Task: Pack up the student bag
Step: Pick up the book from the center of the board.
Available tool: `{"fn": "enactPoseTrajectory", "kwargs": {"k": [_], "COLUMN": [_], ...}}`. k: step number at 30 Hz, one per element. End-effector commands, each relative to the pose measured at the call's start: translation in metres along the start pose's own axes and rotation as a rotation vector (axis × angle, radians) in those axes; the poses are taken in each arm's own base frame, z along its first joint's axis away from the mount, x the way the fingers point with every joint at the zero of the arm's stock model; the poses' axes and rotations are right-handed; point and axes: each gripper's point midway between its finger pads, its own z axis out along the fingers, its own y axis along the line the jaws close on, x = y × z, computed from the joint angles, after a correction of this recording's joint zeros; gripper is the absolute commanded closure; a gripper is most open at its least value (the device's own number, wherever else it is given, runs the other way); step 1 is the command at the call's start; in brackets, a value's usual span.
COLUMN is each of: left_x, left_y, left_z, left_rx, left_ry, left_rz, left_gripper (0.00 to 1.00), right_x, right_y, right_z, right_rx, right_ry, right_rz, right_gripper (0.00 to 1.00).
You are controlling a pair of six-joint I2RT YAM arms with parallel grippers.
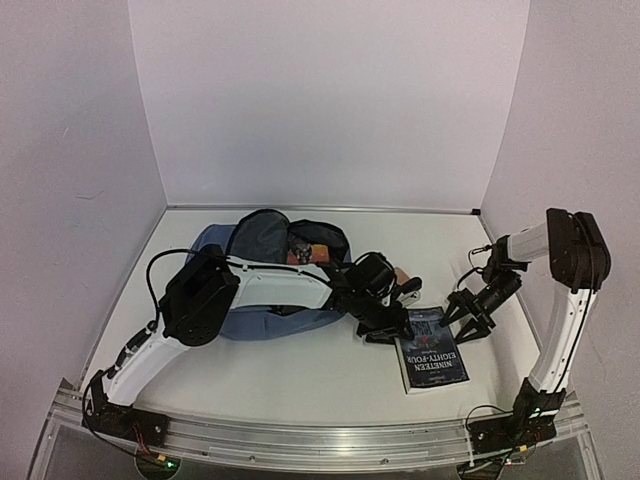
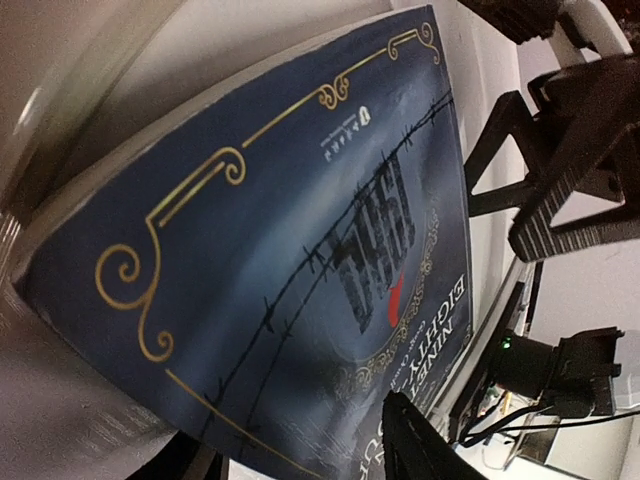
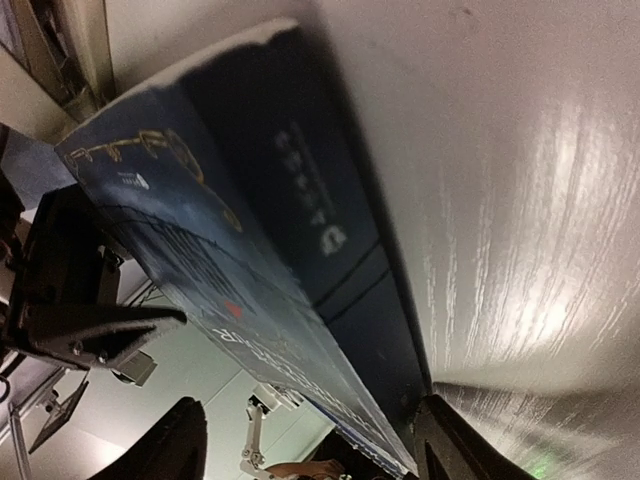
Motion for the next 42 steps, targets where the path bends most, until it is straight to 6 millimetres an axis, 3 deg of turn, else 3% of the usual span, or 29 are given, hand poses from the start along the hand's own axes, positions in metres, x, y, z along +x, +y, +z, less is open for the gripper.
{"fn": "enactPoseTrajectory", "kwargs": {"k": [1,6,11,14,18,23,26,31,39,42], "left_x": [-0.008,-0.008,-0.019,-0.024,-0.019,-0.017,-0.020,-0.024,-0.041,-0.048], "left_y": [-0.006,0.003,-0.025,-0.053,-0.065,-0.078,-0.095,-0.127,-0.164,-0.173], "left_z": [0.010,0.002,-0.020,-0.042,-0.061,-0.090,-0.112,-0.147,-0.214,-0.236], "left_rx": [0.053,0.067,0.112,0.122,0.057,0.008,0.032,0.089,0.184,0.220], "left_ry": [-0.018,-0.037,-0.099,-0.147,-0.182,-0.221,-0.261,-0.301,-0.380,-0.403], "left_rz": [-0.012,-0.045,0.044,0.127,0.203,0.261,0.290,0.321,0.324,0.325], "left_gripper": [0.55,0.75,0.99,1.00,1.00,1.00,1.00,1.00,1.00,1.00], "right_x": [0.009,0.029,0.029,0.024,0.018,0.017,0.021,0.030,0.055,0.065], "right_y": [0.056,0.088,0.085,0.083,0.092,0.106,0.099,0.104,0.146,0.152], "right_z": [-0.016,-0.023,-0.019,-0.023,-0.044,-0.075,-0.077,-0.073,-0.090,-0.090], "right_rx": [-0.205,-0.278,-0.256,-0.214,-0.154,-0.045,0.006,-0.033,-0.162,-0.188], "right_ry": [-0.056,-0.044,-0.025,-0.035,-0.126,-0.250,-0.261,-0.254,-0.282,-0.256], "right_rz": [-0.169,-0.289,-0.280,-0.301,-0.366,-0.493,-0.530,-0.566,-0.681,-0.709], "right_gripper": [0.35,0.42,0.44,0.39,0.33,0.12,0.02,0.02,0.02,0.02]}}
